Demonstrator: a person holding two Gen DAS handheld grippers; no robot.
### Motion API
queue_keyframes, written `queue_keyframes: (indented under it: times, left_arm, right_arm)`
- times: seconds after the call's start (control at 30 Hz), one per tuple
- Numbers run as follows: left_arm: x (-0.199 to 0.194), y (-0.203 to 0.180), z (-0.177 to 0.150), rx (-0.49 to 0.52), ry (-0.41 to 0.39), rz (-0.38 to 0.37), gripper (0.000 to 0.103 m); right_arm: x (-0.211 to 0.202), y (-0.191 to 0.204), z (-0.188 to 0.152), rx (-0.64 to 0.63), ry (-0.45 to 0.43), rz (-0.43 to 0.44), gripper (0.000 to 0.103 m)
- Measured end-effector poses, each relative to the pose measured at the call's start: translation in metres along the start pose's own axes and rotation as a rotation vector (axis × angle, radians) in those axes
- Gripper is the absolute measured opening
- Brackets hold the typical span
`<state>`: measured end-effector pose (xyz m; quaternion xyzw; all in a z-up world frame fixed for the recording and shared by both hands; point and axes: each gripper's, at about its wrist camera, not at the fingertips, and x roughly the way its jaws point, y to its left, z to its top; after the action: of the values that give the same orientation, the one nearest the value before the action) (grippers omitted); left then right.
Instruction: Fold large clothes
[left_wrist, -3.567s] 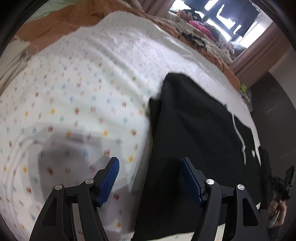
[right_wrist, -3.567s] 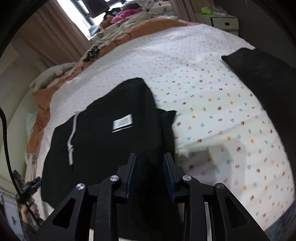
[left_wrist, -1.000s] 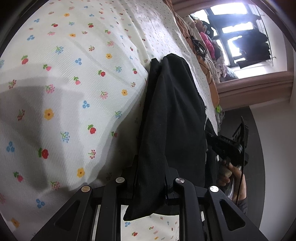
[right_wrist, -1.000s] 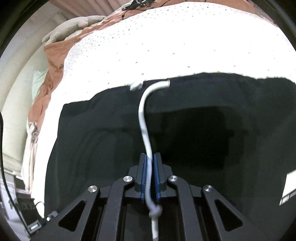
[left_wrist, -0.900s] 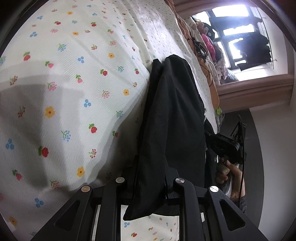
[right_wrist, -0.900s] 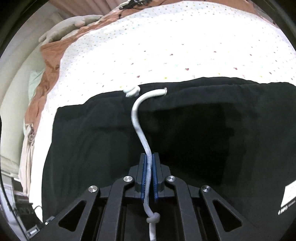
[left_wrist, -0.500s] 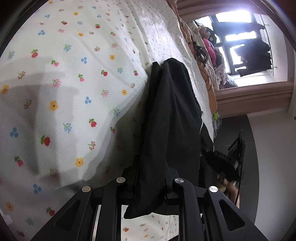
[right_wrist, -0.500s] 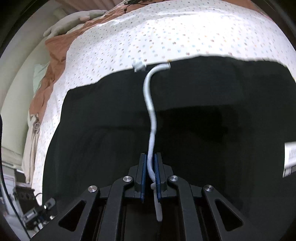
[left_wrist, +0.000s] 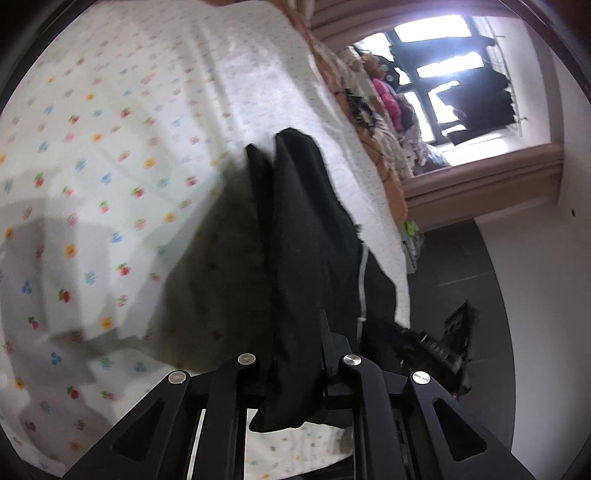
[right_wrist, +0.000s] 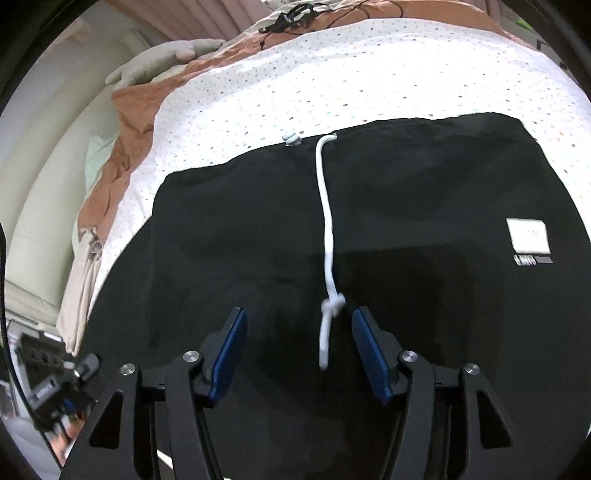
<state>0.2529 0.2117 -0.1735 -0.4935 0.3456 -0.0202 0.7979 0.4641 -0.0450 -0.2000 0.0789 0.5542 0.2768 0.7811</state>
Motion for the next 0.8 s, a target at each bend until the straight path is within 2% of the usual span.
queue_keyframes:
  times: [0.1, 0.13, 0.17, 0.23, 0.4, 0.5, 0.6, 0.8]
  left_arm:
    - [-0.003, -0.021, -0.001, 0.05, -0.008, -0.011, 0.014]
    - [-0.003, -0.028, -0.001, 0.066, -0.01, -0.015, 0.014]
    - [-0.003, -0.035, -0.002, 0.08, -0.01, -0.017, 0.014]
    - [-0.002, -0.051, -0.004, 0.11, -0.012, -0.02, 0.014]
    - [-0.002, -0.08, -0.008, 0.166, -0.009, -0.035, 0.013]
    - [0.004, -0.101, -0.013, 0.214, 0.01, -0.037, 0.013]
    - [0.011, -0.124, -0.02, 0.263, 0.021, -0.037, 0.013]
    - [0.025, -0.17, -0.033, 0.344, 0.048, -0.045, 0.013]
  right_arm:
    - [-0.01, -0.004, -0.021, 0.024, -0.027, 0.036, 0.057]
    - [-0.011, -0.005, -0.029, 0.024, -0.028, 0.049, 0.045]
    - [-0.013, -0.005, -0.04, 0.02, -0.022, 0.064, 0.027]
    - [-0.009, -0.009, -0.059, 0.03, -0.002, 0.098, 0.012]
    - [0.007, -0.012, -0.1, 0.054, 0.027, 0.126, 0.007]
    - [0.012, -0.007, -0.119, 0.035, 0.004, 0.111, 0.007]
    - [0.014, -0.002, -0.13, 0.031, -0.004, 0.104, 0.007]
    - [-0.006, -0.014, -0.145, 0.051, 0.02, 0.174, 0.007]
